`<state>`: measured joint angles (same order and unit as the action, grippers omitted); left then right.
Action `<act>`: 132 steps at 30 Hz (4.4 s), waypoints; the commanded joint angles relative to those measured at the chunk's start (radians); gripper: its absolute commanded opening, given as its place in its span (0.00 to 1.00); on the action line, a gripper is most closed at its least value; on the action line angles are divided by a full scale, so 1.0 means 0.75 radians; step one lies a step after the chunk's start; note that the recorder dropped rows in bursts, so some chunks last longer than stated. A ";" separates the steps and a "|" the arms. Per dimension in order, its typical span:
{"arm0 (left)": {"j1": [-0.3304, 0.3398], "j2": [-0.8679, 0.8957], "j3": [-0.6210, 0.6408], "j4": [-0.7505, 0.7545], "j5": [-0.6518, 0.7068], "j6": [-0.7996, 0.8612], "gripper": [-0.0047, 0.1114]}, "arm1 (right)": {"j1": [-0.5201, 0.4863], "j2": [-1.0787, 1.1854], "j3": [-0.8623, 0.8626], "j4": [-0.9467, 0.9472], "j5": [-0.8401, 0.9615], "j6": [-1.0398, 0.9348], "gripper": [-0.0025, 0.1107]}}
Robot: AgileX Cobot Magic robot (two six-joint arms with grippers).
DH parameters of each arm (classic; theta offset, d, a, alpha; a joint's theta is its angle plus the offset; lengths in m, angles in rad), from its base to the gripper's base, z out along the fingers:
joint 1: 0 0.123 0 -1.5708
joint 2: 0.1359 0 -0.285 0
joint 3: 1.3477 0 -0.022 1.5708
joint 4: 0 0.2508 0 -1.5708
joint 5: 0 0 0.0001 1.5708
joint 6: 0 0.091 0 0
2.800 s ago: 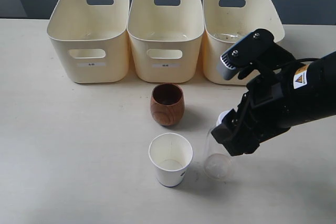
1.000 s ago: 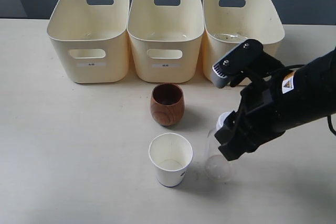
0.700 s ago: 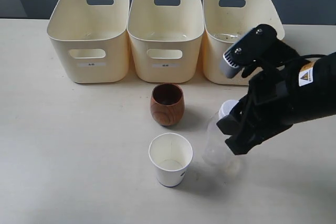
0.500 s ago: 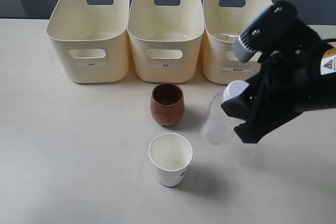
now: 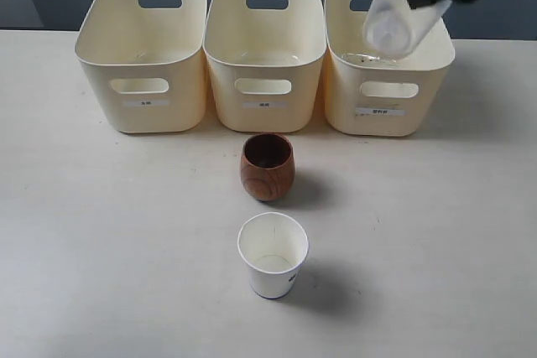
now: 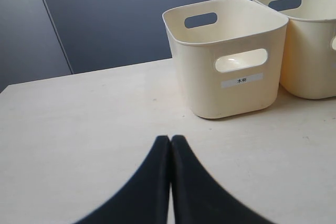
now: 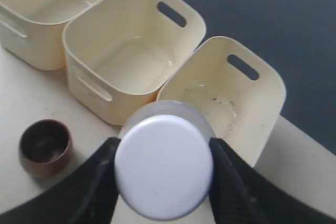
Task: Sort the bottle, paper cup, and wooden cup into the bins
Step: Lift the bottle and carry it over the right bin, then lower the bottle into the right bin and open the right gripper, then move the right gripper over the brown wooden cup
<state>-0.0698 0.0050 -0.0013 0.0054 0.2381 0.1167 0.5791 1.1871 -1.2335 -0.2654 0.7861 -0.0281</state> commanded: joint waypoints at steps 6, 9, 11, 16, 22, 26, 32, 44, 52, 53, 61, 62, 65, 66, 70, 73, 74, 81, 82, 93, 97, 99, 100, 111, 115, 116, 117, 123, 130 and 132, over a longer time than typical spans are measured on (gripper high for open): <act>-0.005 -0.007 0.002 0.000 0.002 -0.003 0.04 | -0.174 0.486 -0.501 -0.089 0.160 0.038 0.01; -0.005 -0.007 0.002 0.000 0.002 -0.003 0.04 | -0.316 0.625 -0.503 0.003 0.035 0.005 0.01; -0.005 -0.007 0.002 0.000 0.002 -0.003 0.04 | -0.390 0.683 -0.502 0.166 -0.070 -0.114 0.01; -0.005 -0.007 0.002 0.000 0.002 -0.003 0.04 | -0.465 0.836 -0.502 0.319 -0.223 -0.249 0.01; -0.005 -0.007 0.002 0.000 0.002 -0.003 0.04 | -0.465 0.976 -0.504 0.317 -0.352 -0.288 0.01; -0.005 -0.007 0.002 0.000 0.002 -0.003 0.04 | -0.483 1.055 -0.524 0.354 -0.370 -0.335 0.01; -0.005 -0.007 0.002 0.000 0.002 -0.003 0.04 | -0.509 1.136 -0.571 0.400 -0.337 -0.391 0.01; -0.005 -0.007 0.002 0.000 0.002 -0.003 0.04 | -0.509 1.204 -0.597 0.454 -0.321 -0.391 0.01; -0.005 -0.007 0.002 0.000 0.002 -0.003 0.04 | -0.509 1.224 -0.597 0.492 -0.290 -0.391 0.05; -0.005 -0.007 0.002 0.000 0.002 -0.003 0.04 | -0.509 1.224 -0.597 0.492 -0.286 -0.391 0.08; -0.005 -0.007 0.002 0.000 0.002 -0.003 0.04 | -0.509 1.224 -0.597 0.489 -0.276 -0.383 0.38; -0.005 -0.007 0.002 0.000 0.002 -0.003 0.04 | -0.509 1.224 -0.597 0.489 -0.276 -0.383 0.40; -0.005 -0.007 0.002 0.000 0.002 -0.003 0.04 | -0.509 1.224 -0.597 0.489 -0.282 -0.383 0.44; -0.005 -0.007 0.002 0.000 0.002 -0.003 0.04 | -0.509 1.224 -0.597 0.489 -0.282 -0.383 0.46; -0.005 -0.007 0.002 0.000 0.002 -0.003 0.04 | -0.509 1.224 -0.597 0.489 -0.287 -0.383 0.54; -0.005 -0.007 0.002 0.000 0.002 -0.003 0.04 | -0.509 1.224 -0.597 0.489 -0.287 -0.383 0.60; -0.005 -0.007 0.002 0.000 0.002 -0.003 0.04 | -0.509 1.224 -0.597 0.489 -0.290 -0.383 0.61; -0.005 -0.007 0.002 0.000 0.002 -0.003 0.04 | -0.509 1.216 -0.597 0.491 -0.298 -0.383 0.61; -0.005 -0.007 0.002 0.000 0.002 -0.003 0.04 | -0.509 1.216 -0.597 0.491 -0.298 -0.383 0.61; -0.005 -0.007 0.002 0.000 0.002 -0.003 0.04 | -0.509 1.134 -0.597 0.491 -0.228 -0.362 0.61; -0.005 -0.007 0.002 0.000 0.002 -0.003 0.04 | -0.509 1.058 -0.597 0.491 -0.157 -0.359 0.61; -0.005 -0.007 0.002 0.000 0.002 -0.003 0.04 | -0.509 1.017 -0.597 0.487 -0.096 -0.357 0.61; -0.005 -0.007 0.002 0.000 0.002 -0.003 0.04 | -0.509 0.991 -0.597 0.487 -0.056 -0.357 0.61; -0.005 -0.007 0.002 0.000 0.002 -0.003 0.04 | -0.452 0.688 -0.597 0.535 0.301 -0.403 0.60; -0.005 -0.007 0.002 0.000 0.002 -0.003 0.04 | -0.365 0.589 -0.597 0.604 0.417 -0.457 0.60; -0.005 -0.007 0.002 0.000 0.002 -0.003 0.04 | -0.344 0.575 -0.597 0.613 0.437 -0.457 0.60; -0.005 -0.007 0.002 0.000 0.002 -0.003 0.04 | -0.288 0.556 -0.597 0.620 0.484 -0.457 0.60; -0.005 -0.007 0.002 0.000 0.002 -0.003 0.04 | -0.048 0.562 -0.597 0.625 0.510 -0.457 0.60; -0.005 -0.007 0.002 0.000 0.002 -0.003 0.04 | 0.097 0.790 -0.597 0.625 0.513 -0.486 0.60; -0.005 -0.007 0.002 0.000 0.002 -0.003 0.04 | 0.119 0.867 -0.597 0.625 0.485 -0.508 0.60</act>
<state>-0.0698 0.0050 -0.0013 0.0054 0.2381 0.1167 0.6549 1.7927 -1.6758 0.2038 1.1755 -0.3866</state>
